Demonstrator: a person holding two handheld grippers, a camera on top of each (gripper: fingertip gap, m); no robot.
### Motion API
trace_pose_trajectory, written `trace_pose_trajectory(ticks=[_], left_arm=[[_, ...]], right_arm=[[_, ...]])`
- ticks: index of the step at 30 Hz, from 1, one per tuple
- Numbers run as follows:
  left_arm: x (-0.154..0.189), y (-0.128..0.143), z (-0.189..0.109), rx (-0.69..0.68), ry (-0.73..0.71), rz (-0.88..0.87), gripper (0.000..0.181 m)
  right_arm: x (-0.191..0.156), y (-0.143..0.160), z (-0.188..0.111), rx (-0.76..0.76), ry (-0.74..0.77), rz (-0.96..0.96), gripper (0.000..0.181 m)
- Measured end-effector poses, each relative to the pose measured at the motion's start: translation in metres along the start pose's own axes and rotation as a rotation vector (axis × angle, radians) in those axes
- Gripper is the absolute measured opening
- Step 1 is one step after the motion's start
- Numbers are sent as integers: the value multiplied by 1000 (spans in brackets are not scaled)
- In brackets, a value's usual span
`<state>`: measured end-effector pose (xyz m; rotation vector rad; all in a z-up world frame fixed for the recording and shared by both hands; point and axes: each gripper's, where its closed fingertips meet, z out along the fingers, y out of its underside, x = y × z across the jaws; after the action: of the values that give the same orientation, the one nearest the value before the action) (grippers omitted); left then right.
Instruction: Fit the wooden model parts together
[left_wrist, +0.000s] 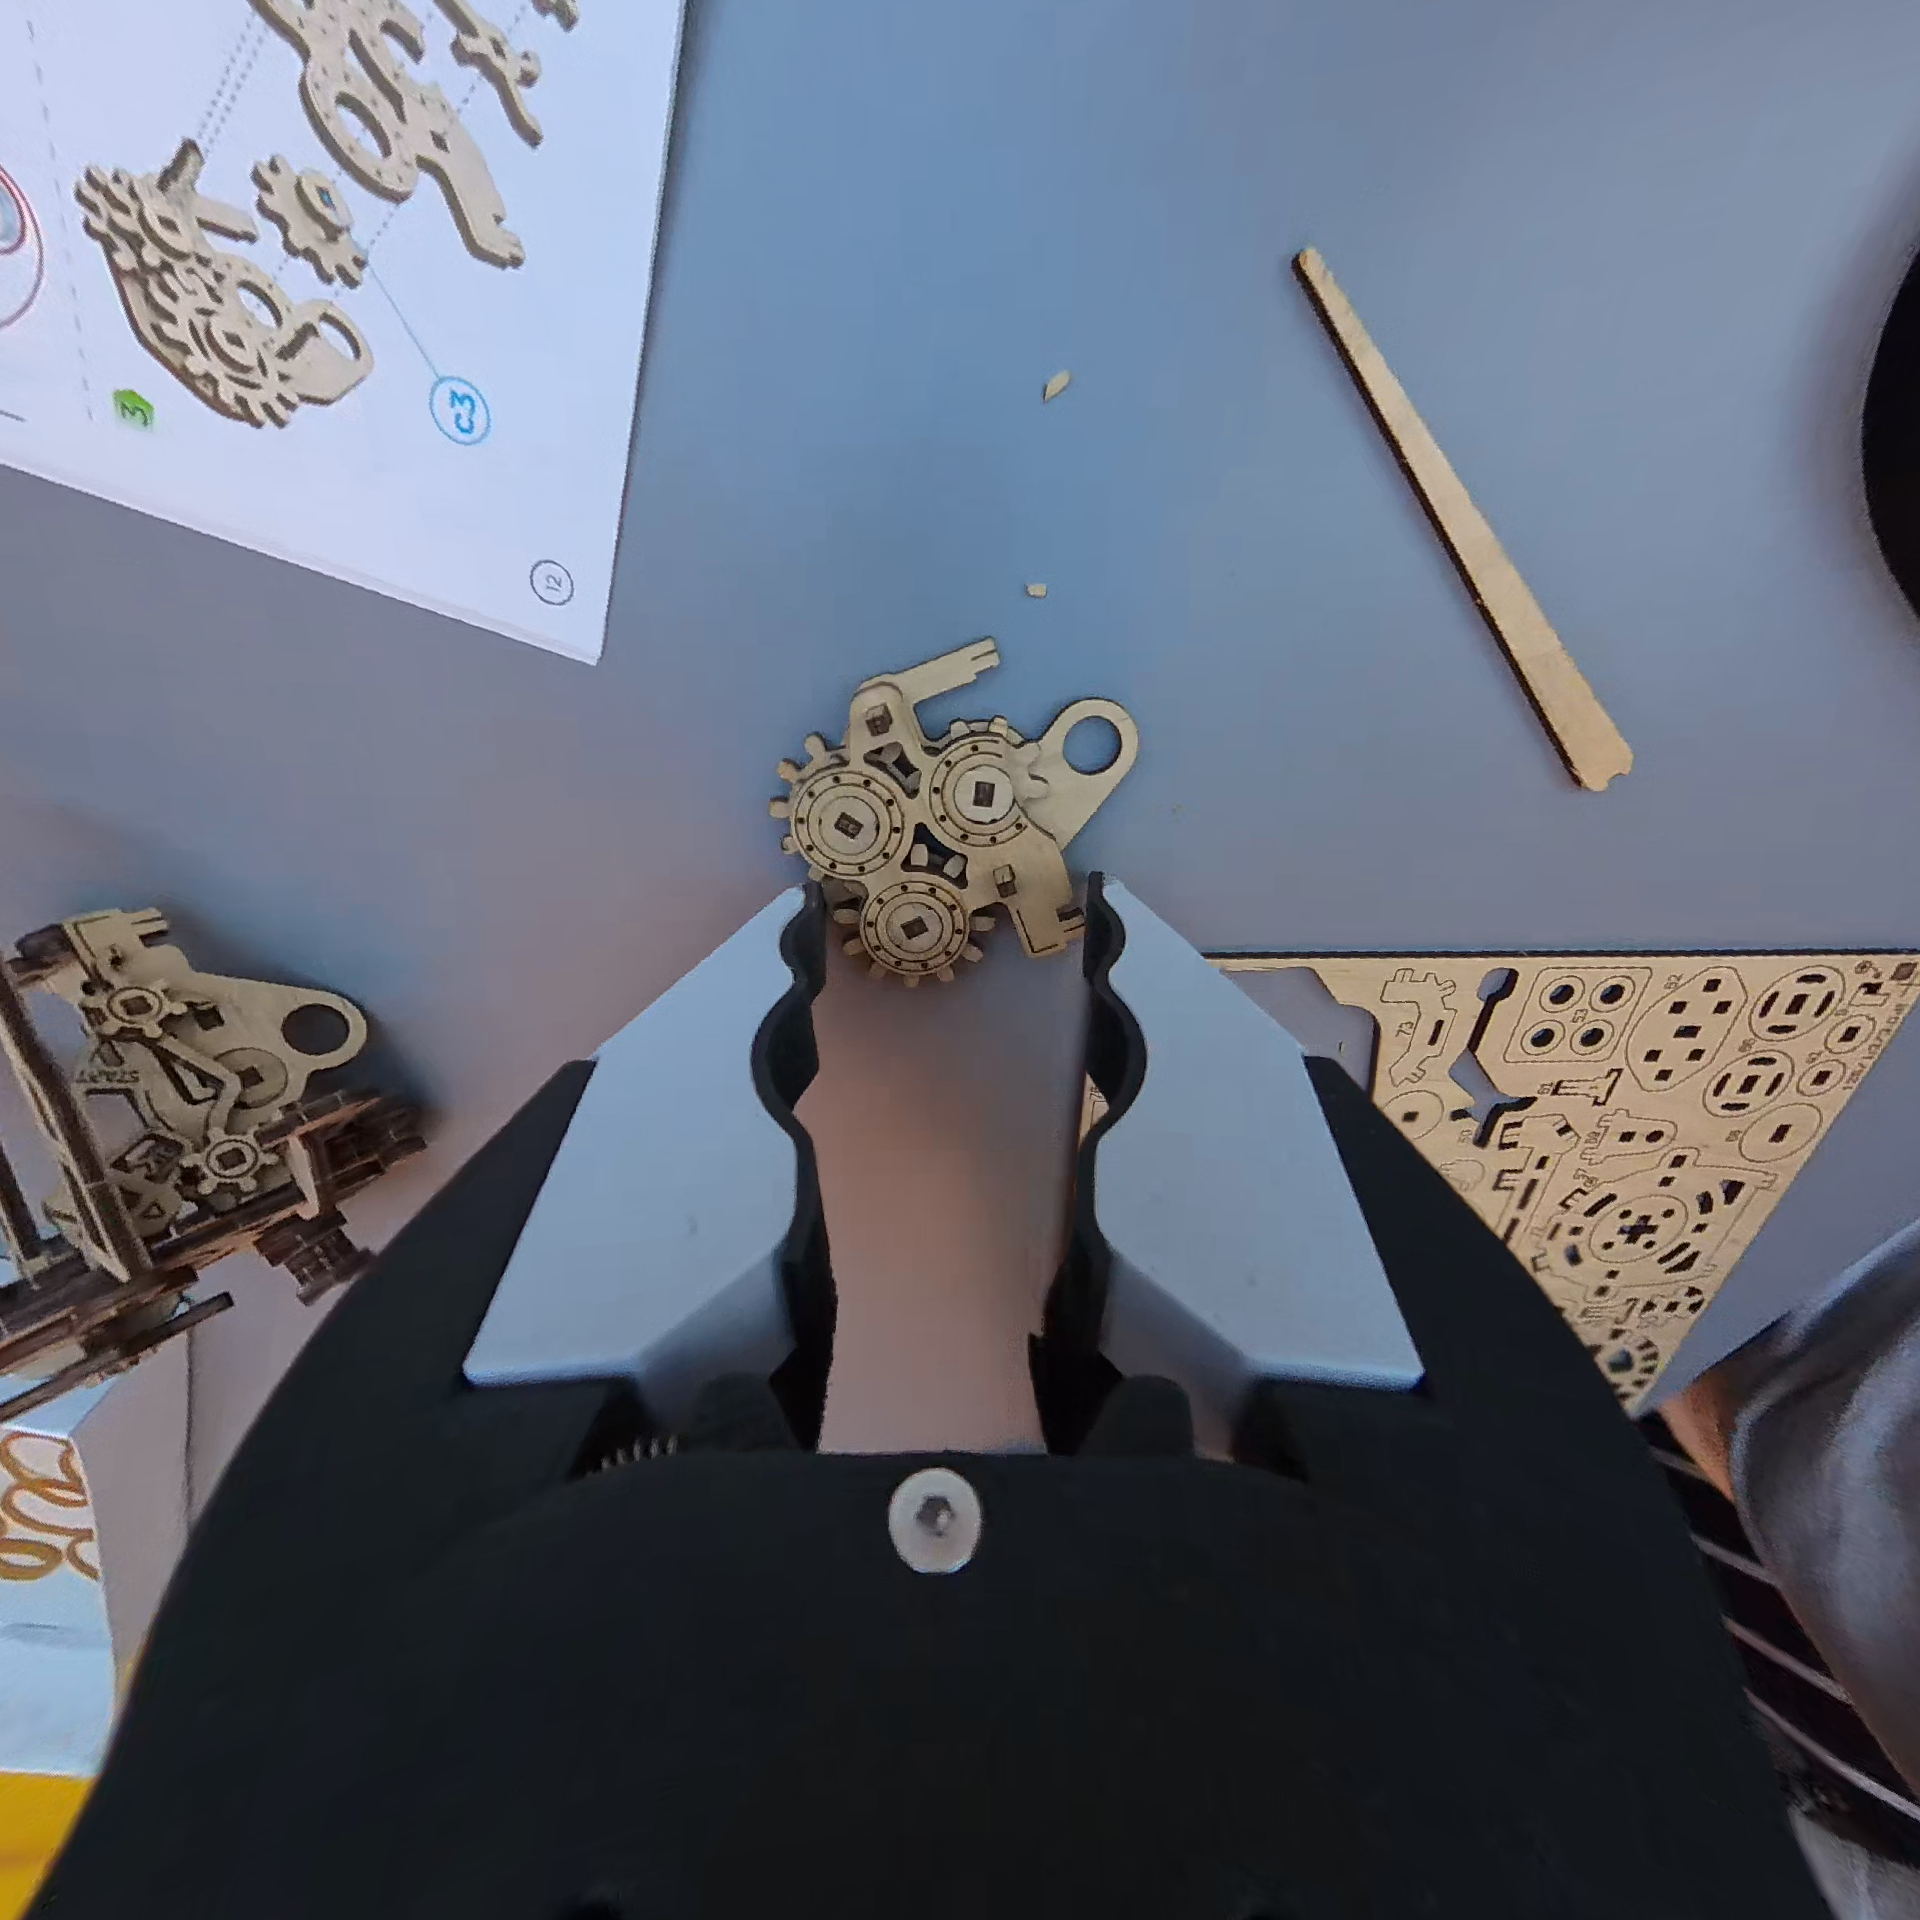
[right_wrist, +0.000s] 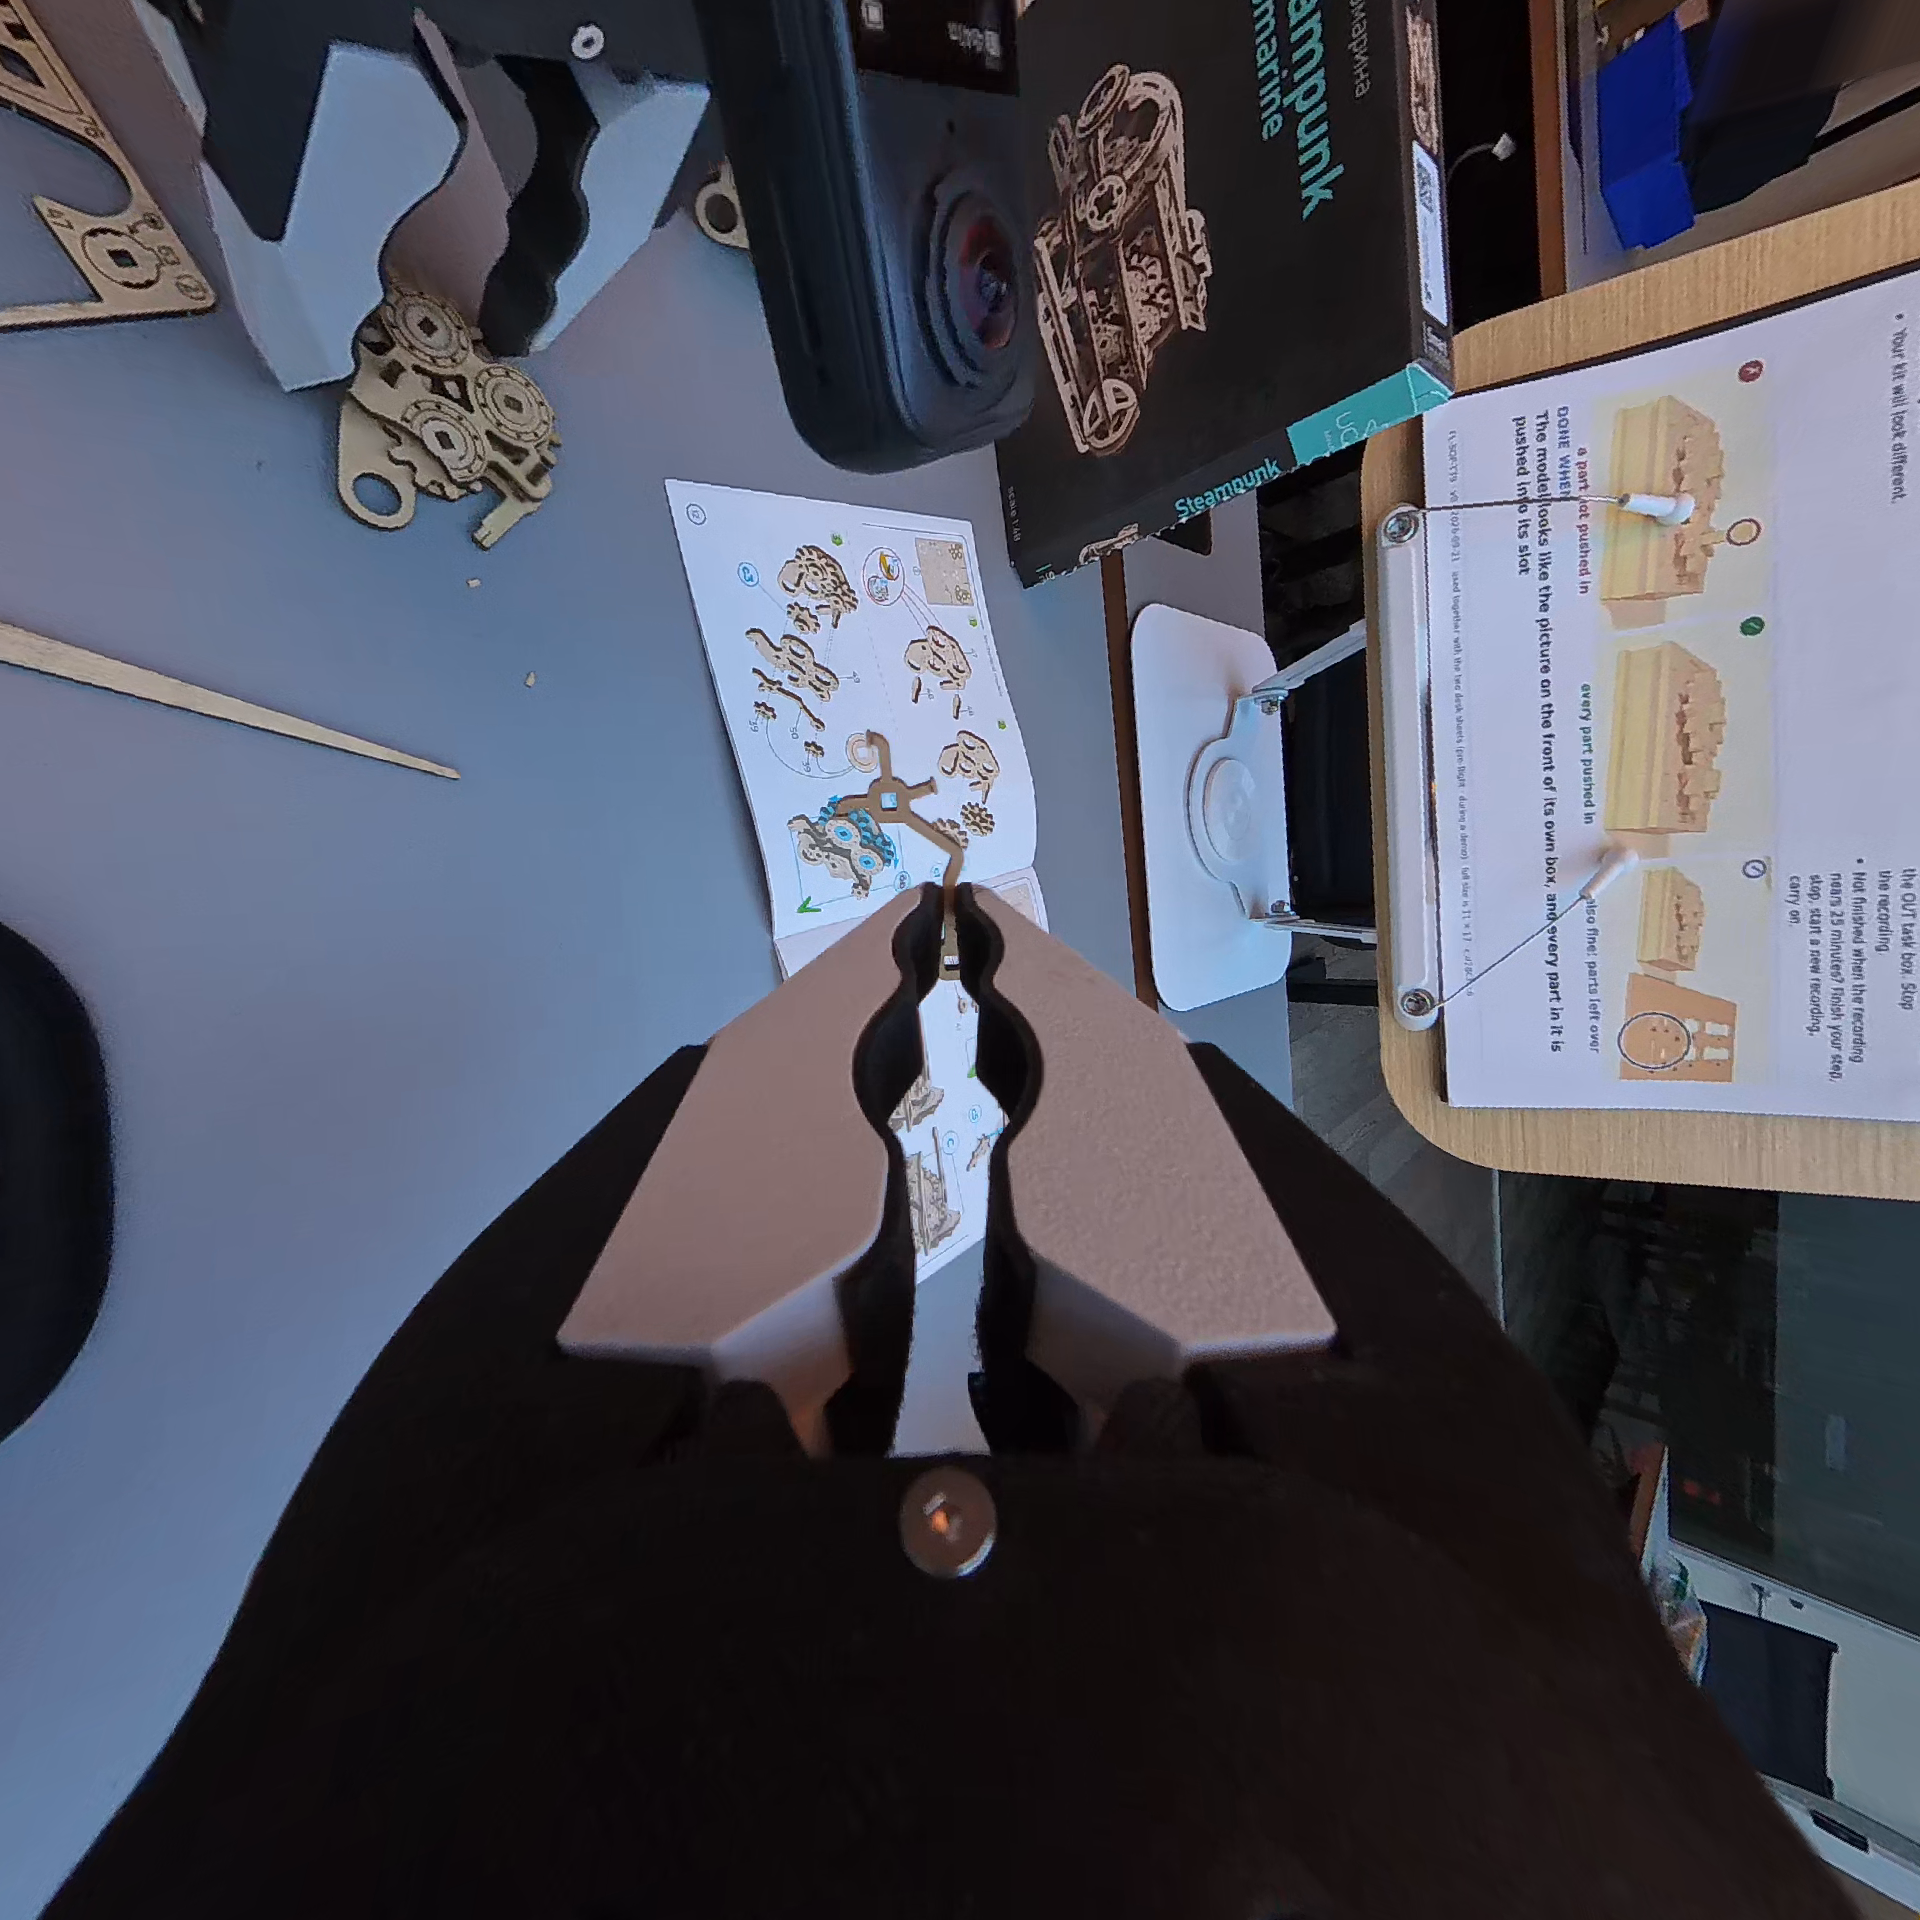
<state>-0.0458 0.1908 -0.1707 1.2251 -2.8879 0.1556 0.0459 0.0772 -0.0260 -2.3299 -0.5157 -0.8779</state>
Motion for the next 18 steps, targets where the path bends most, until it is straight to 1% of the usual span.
trace_pose_trajectory(ticks=[1,3,7,10,12,13,14,16,18], left_arm=[[-1,-1,0,5,5,39,48],[-3,-5,1,32,-5,171,48],[-3,-11,1,87,-37,445,48],[0,-18,0,177,-44,587,48],[-1,-23,-1,229,-40,596,51],[1,-25,-3,251,-15,585,59],[5,-26,-6,277,23,574,60],[10,-31,-17,343,65,561,63],[7,-35,-29,398,67,544,65]], right_arm=[[-2,-1,0,2,-9,-3,1],[-6,-3,-1,11,-25,-31,1],[-28,-9,-3,49,-122,-100,1],[-47,-13,-3,66,-205,-154,1],[-54,-12,-1,47,-235,-161,1],[-56,-13,0,42,-242,-167,1],[-59,-13,1,37,-253,-173,1],[-63,-13,3,17,-262,-182,1],[-67,-10,5,-19,-270,-199,1]])
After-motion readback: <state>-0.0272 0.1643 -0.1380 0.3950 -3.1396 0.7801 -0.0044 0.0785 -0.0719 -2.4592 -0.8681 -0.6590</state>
